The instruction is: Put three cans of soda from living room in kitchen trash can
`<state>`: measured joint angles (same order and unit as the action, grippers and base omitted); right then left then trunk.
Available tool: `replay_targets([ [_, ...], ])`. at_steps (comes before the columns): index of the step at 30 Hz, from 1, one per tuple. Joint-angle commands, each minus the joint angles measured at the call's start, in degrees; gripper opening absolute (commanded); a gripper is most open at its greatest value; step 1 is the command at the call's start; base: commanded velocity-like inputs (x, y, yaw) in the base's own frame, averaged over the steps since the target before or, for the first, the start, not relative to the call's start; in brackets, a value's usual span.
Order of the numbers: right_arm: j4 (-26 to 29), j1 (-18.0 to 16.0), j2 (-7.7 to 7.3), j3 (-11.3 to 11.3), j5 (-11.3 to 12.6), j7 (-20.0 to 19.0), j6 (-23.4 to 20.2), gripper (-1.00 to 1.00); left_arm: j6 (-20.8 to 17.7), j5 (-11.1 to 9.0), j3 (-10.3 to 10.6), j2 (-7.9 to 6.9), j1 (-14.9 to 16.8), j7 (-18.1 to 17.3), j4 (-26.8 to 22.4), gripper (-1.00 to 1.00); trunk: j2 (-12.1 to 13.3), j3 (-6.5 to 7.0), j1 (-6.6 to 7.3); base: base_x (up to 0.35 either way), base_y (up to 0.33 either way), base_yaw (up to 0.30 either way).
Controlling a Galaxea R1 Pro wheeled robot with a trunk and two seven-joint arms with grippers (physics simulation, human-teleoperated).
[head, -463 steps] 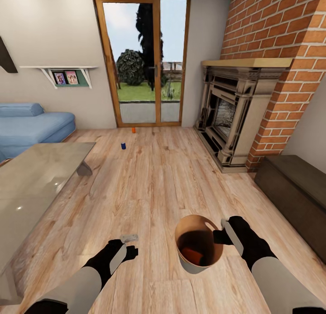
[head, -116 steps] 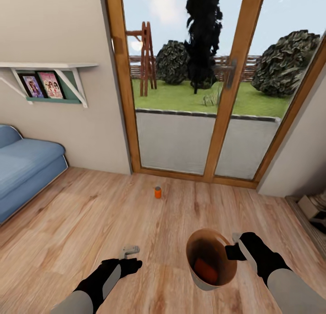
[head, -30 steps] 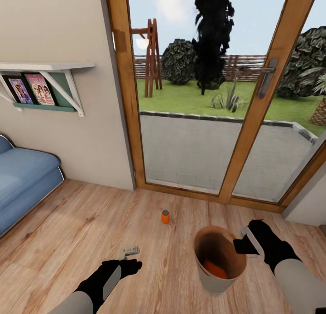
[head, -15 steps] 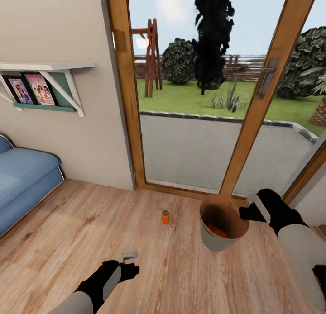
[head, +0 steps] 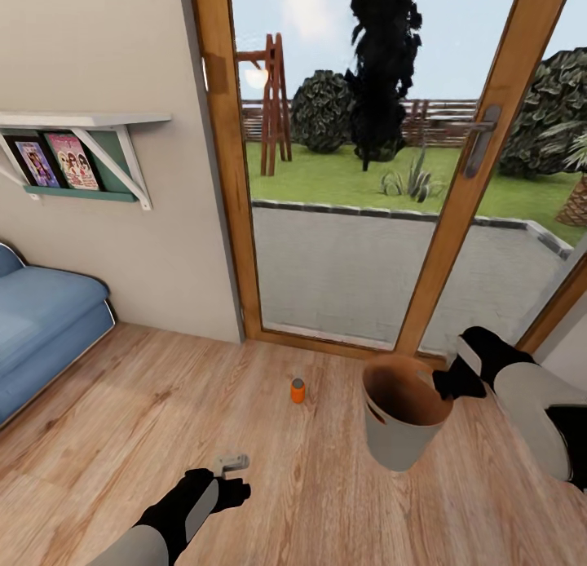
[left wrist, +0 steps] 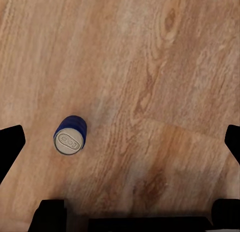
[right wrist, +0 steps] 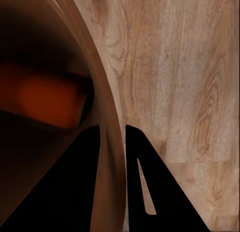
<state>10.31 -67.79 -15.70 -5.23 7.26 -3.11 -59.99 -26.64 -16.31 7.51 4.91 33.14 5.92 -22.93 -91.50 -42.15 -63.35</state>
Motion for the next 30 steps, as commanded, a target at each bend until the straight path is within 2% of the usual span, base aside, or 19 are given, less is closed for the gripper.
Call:
replay_targets([
  [1,-0.09,-0.06,0.03,0.09,1.05,-0.27,-0.01,-1.00,0.01,-0.01,-0.01,0.00,0.00,0.01,0.00,1.00,0.00,0.01,0.00,0.000,0.000,0.000],
  [3,-0.05,-0.03,0.09,-1.31,1.06,-0.24,-0.01,-1.00,0.01,-0.03,-0.02,0.01,0.00,0.05,-0.01,1.00,0.00,0.01,0.00,0.000,0.000,0.000],
  [7,0.03,0.05,0.21,-2.21,0.90,-0.13,-0.01,-1.00,0.02,-0.05,-0.04,0.01,0.00,0.16,0.00,1.00,0.00,0.01,0.00,0.000,0.000,0.000],
  [19,-0.49,3.01,0.88,-2.54,0.90,-0.02,0.17,-1.00,0.07,-0.04,-0.02,0.00,0.00,0.25,0.01,1.00,0.00,0.01,0.00,0.000,0.000,0.000],
  [21,-0.55,3.99,1.32,-2.52,0.90,-0.01,1.33,-1.00,0.07,-0.04,0.00,0.00,0.00,0.24,0.00,1.00,0.00,0.01,0.00,0.000,0.000,0.000],
  [25,-0.69,7.72,2.15,-2.54,0.96,-0.02,6.62,-1.00,0.07,-0.01,0.04,0.01,0.00,0.27,0.02,1.00,0.00,0.01,0.00,0.000,0.000,0.000],
  [30,-0.56,10.78,3.32,-2.55,0.86,0.01,8.72,-1.00,0.07,0.03,0.04,0.01,0.00,0.24,0.04,1.00,0.00,0.01,0.00,0.000,0.000,0.000],
])
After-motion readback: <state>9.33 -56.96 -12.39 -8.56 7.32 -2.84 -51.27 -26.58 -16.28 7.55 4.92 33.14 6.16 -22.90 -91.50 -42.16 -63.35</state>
